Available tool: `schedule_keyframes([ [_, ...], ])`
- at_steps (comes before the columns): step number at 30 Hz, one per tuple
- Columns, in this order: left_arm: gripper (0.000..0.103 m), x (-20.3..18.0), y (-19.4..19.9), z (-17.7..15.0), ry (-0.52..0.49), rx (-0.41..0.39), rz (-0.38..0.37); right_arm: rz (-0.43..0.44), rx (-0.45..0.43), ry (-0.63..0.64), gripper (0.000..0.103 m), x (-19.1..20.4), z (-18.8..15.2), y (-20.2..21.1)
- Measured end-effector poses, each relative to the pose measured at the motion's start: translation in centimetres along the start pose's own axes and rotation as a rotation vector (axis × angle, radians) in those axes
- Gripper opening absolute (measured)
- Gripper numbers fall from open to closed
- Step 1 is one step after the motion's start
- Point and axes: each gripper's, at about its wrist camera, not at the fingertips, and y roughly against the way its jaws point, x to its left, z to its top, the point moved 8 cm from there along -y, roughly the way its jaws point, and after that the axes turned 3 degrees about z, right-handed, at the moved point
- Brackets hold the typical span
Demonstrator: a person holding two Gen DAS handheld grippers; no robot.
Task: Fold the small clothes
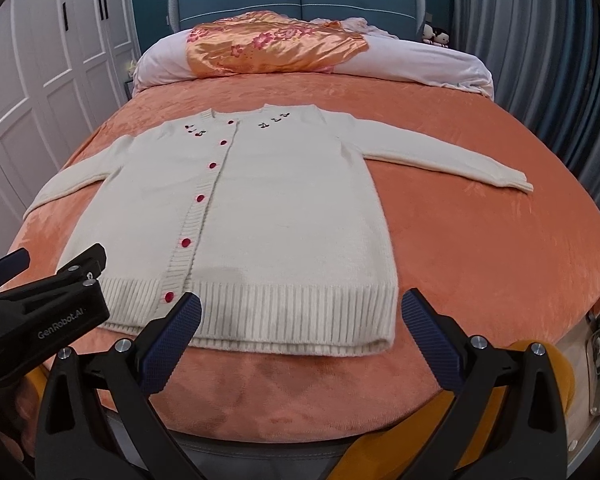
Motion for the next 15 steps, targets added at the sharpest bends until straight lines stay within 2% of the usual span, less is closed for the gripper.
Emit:
schedule_keyframes([
  [15, 0.096, -0.36, -0.19, -0.06, -0.016, -0.005, -0.001, -0.002, 0.005, -0.008, 0.098, -0.16, 0.18, -0.33],
])
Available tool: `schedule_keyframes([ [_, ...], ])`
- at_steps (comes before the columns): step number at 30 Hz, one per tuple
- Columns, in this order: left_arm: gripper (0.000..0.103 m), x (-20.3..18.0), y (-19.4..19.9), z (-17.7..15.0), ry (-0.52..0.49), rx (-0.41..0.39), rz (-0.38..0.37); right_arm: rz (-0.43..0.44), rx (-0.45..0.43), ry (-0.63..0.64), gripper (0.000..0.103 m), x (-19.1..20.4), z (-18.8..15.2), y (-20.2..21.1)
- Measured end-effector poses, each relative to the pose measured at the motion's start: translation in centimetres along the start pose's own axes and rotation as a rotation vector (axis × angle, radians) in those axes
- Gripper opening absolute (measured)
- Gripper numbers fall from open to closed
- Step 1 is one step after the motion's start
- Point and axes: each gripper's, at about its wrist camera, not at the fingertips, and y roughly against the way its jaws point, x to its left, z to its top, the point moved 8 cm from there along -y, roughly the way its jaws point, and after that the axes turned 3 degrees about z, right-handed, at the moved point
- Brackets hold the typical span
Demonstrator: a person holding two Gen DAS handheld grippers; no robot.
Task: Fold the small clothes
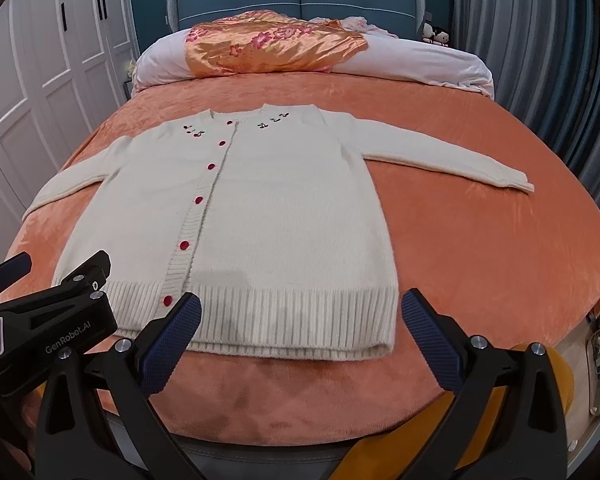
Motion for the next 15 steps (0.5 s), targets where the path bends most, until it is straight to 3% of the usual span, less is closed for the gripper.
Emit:
schedule_keyframes([
  [15, 0.097, -0.2, -0.15, -0.15, -0.006, 0.007, 0.001, 0.004, 0.005, -0.004, 0.098, -0.3, -0.16, -0.17],
])
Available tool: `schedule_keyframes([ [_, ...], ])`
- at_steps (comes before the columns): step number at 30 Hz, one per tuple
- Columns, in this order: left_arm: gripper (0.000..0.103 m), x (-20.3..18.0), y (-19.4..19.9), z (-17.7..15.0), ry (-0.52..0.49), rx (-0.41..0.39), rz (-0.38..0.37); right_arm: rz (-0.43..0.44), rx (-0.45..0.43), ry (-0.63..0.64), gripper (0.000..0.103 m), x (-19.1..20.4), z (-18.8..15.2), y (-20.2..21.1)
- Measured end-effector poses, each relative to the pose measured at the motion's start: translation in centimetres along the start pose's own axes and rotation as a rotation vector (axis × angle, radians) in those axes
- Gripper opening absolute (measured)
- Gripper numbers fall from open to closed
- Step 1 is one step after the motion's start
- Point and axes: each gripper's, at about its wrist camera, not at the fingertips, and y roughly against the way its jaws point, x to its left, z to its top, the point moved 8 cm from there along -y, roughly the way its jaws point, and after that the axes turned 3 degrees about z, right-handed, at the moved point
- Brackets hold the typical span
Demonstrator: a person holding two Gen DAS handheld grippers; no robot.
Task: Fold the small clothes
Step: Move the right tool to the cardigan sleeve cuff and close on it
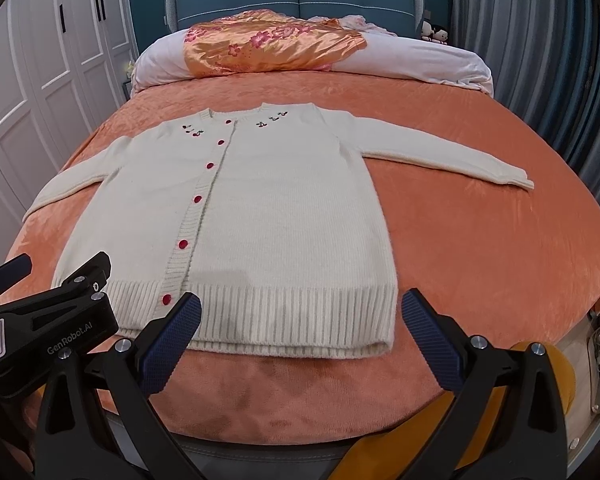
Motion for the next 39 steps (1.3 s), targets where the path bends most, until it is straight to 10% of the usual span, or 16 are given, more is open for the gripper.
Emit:
schedule_keyframes([
  [8, 0.097, 1.7, -1.8, 0.8, 0.049, 0.026, -0.004, 0.011, 0.013, -0.148, 0.098, -7.4, 1.9, -2.9],
  [18, 0.097, 3.8, -5.6, 2.8, 0.079, 0.053, 0.031, -0.049, 0.017, -0.463, 0.098, -28.3, 11.0, -12.3],
  [26, 0.097, 5.9, -8.1, 3.8, 0.127, 0.099, 0.057, -0.111, 0.056, -0.743, 0.097, -39.3, 11.5, -18.7],
  [34, 0.097, 7.3, -9.9, 3.9, 0.166, 0.13, 0.065, -0.062, 0.018, -0.828, 0.039, -40.8, 14.5, -21.3],
  [36, 0.097, 7.5, -10.1, 4.0, 0.166, 0.131, 0.068, -0.002, -0.014, -0.783, 0.0, -39.0, 17.6, -21.5],
  [39, 0.097, 7.8, -10.4, 4.2, 0.179, 0.132, 0.068, 0.134, -0.127, -0.653, 0.0, -33.2, 23.6, -19.5],
])
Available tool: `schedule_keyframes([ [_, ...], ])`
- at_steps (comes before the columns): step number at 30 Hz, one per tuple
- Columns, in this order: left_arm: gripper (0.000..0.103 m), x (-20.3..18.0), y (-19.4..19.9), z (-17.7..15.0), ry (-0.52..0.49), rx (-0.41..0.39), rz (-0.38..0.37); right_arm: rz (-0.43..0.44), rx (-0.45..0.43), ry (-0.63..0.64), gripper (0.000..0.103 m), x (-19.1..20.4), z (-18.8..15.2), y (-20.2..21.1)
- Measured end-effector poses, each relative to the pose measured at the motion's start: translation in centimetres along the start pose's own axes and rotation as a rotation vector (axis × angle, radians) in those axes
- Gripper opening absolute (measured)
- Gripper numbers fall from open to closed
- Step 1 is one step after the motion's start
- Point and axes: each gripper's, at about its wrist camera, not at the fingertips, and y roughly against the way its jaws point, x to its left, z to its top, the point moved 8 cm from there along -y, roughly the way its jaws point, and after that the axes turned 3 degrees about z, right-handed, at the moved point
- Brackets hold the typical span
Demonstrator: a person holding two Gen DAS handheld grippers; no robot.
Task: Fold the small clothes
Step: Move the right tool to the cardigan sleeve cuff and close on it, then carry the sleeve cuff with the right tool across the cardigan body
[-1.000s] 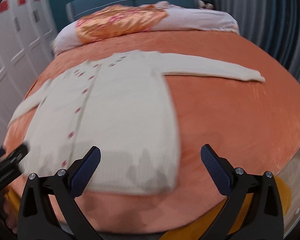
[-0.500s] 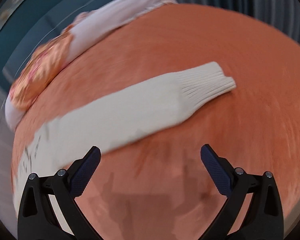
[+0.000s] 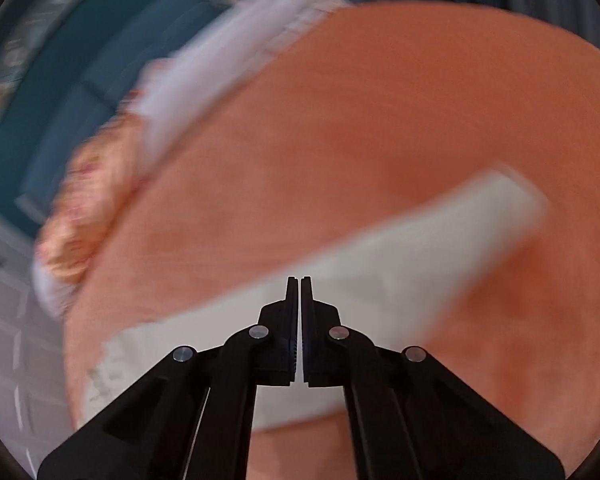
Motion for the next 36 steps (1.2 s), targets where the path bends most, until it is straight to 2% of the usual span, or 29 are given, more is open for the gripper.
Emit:
schedule_keyframes([
  [2, 0.097, 0.1, -0.2, 0.2, 0.011, -0.001, -0.004, 0.115, -0.017, 0.153, 0.0, 8.1, -0.6, 0.7],
  [4, 0.097, 0.3, -0.3, 0.4, 0.023, -0.001, -0.009, 0.233, -0.001, 0.278, 0.0, 15.5, -2.7, 1.4],
  [6, 0.097, 0.5, -0.3, 0.6, 0.035, 0.0, -0.012, 0.304, 0.036, 0.353, 0.0, 21.2, -5.4, 1.5],
  [7, 0.097, 0.7, -0.2, 0.7, 0.041, -0.003, -0.015, 0.307, 0.051, 0.377, 0.0, 22.9, -6.6, 1.3],
  [8, 0.097, 0.9, 0.0, 0.9, 0.048, -0.008, -0.02, 0.304, 0.064, 0.396, 0.01, 24.1, -7.9, 1.1],
  [9, 0.097, 1.1, 0.3, 1.1, 0.053, -0.016, -0.027, 0.285, 0.075, 0.413, 0.035, 24.6, -9.3, 0.6],
  [11, 0.097, 1.5, 0.7, 1.2, 0.048, -0.028, -0.032, 0.229, 0.068, 0.425, 0.058, 23.4, -10.9, 0.1],
  [13, 0.097, 2.0, 0.8, 1.2, 0.03, -0.035, -0.025, 0.145, 0.082, 0.414, 0.057, 19.5, -11.6, -0.2],
  [15, 0.097, 2.5, 0.4, 0.7, 0.021, -0.026, -0.018, 0.021, 0.088, 0.355, 0.057, 12.7, -11.0, 0.2],
  [18, 0.097, 2.8, -0.3, -0.1, 0.023, 0.001, -0.013, -0.157, 0.053, 0.196, 0.057, 1.7, -7.6, 2.2],
  [20, 0.097, 2.4, -0.9, -0.8, 0.023, 0.024, -0.009, -0.244, 0.022, 0.066, 0.058, -5.6, -4.9, 3.5],
  [22, 0.097, 1.8, -1.2, -1.3, 0.022, 0.04, -0.012, -0.272, 0.022, -0.028, 0.058, -10.1, -3.2, 3.7],
  [25, 0.097, 0.2, -1.1, -1.4, 0.012, 0.048, -0.026, -0.277, 0.044, -0.144, 0.058, -13.9, -1.9, 2.4],
  [26, 0.097, -0.2, -0.9, -1.3, 0.007, 0.046, -0.031, -0.277, 0.047, -0.175, 0.058, -14.5, -1.7, 2.3],
  [28, 0.097, -1.0, -0.5, -0.8, -0.005, 0.03, -0.04, -0.275, 0.055, -0.233, 0.049, -15.2, -1.5, 1.1],
  [29, 0.097, -1.2, -0.3, -0.6, -0.011, 0.023, -0.042, -0.286, 0.048, -0.226, 0.036, -14.8, -1.3, 0.8],
  [30, 0.097, -1.3, -0.1, -0.3, -0.017, 0.014, -0.044, -0.276, 0.044, -0.209, 0.01, -14.3, -1.2, 0.8],
  [31, 0.097, -1.3, 0.0, -0.1, -0.021, 0.008, -0.043, -0.241, 0.041, -0.185, 0.0, -12.6, -0.8, 0.4],
  [32, 0.097, -1.3, 0.0, 0.1, -0.022, 0.004, -0.042, -0.203, 0.031, -0.166, 0.0, -11.6, -0.5, 0.4],
  [33, 0.097, -1.2, 0.0, 0.2, -0.019, 0.001, -0.04, -0.149, 0.005, -0.112, 0.0, -8.5, 0.0, 0.5],
  [36, 0.097, -0.5, -0.2, 0.5, 0.004, 0.001, -0.038, 0.011, -0.031, 0.121, 0.0, 3.7, 0.0, 0.9],
])
